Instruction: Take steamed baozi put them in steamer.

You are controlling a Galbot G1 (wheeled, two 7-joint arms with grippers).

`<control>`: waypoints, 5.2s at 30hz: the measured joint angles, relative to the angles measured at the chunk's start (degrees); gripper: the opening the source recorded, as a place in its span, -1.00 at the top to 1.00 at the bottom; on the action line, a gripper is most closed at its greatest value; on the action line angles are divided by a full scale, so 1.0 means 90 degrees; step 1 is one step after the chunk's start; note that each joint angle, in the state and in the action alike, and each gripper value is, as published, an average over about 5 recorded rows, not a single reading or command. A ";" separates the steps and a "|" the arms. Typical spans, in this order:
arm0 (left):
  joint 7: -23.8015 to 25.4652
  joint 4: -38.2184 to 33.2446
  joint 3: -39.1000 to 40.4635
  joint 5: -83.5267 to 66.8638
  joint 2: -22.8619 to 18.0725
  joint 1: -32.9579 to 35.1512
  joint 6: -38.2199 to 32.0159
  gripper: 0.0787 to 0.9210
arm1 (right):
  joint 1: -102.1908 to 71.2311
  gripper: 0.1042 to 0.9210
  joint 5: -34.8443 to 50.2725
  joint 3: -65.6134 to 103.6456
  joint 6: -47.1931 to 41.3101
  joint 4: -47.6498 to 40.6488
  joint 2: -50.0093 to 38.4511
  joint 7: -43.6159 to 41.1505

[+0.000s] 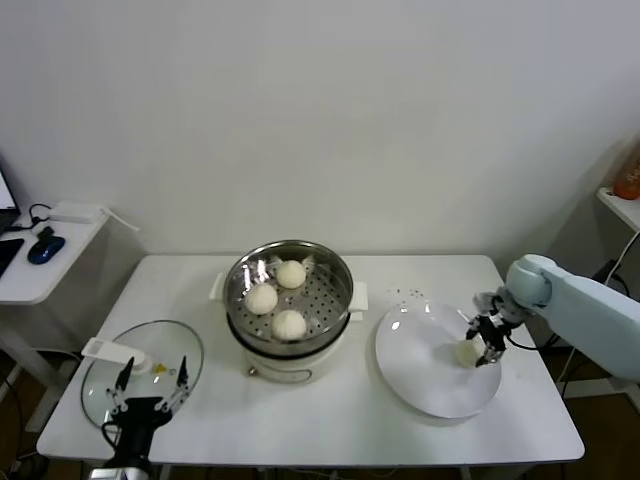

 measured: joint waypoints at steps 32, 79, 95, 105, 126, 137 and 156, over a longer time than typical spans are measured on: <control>-0.0010 -0.0141 0.0057 -0.0034 0.0000 0.0067 -0.0083 -0.77 | 0.3986 -0.22 0.4164 -0.2452 -0.0779 -0.0079 0.1526 0.0403; -0.0022 -0.0196 0.0185 0.0015 0.0016 -0.0020 -0.0046 -0.77 | 0.3602 -0.20 0.4690 -0.3767 -0.0930 -0.0858 0.4029 0.0495; -0.0022 -0.0181 0.0186 0.0005 0.0017 -0.0045 -0.0044 -0.77 | 0.3393 -0.40 0.4484 -0.3717 -0.0845 -0.1094 0.4195 0.0528; -0.0023 -0.0187 0.0177 -0.0002 0.0018 -0.0035 -0.0045 -0.77 | 0.3481 -0.76 0.4553 -0.3641 -0.0802 -0.1149 0.4248 0.0384; -0.0046 -0.0332 0.0095 -0.0075 0.0042 0.0022 -0.0052 -0.77 | 0.3935 -0.76 0.4997 -0.2846 -0.0855 -0.0072 0.2641 0.0588; -0.0017 -0.0399 0.0228 -0.0086 0.0014 0.0114 -0.0170 -0.77 | 0.2621 -0.76 0.4738 -0.0866 -0.0856 0.0989 0.0793 0.1717; 0.0007 -0.0392 0.0233 -0.0009 -0.0149 0.0290 -0.0252 -0.77 | -0.3153 -0.76 0.3607 0.4789 -0.0189 0.3347 -0.0037 0.5046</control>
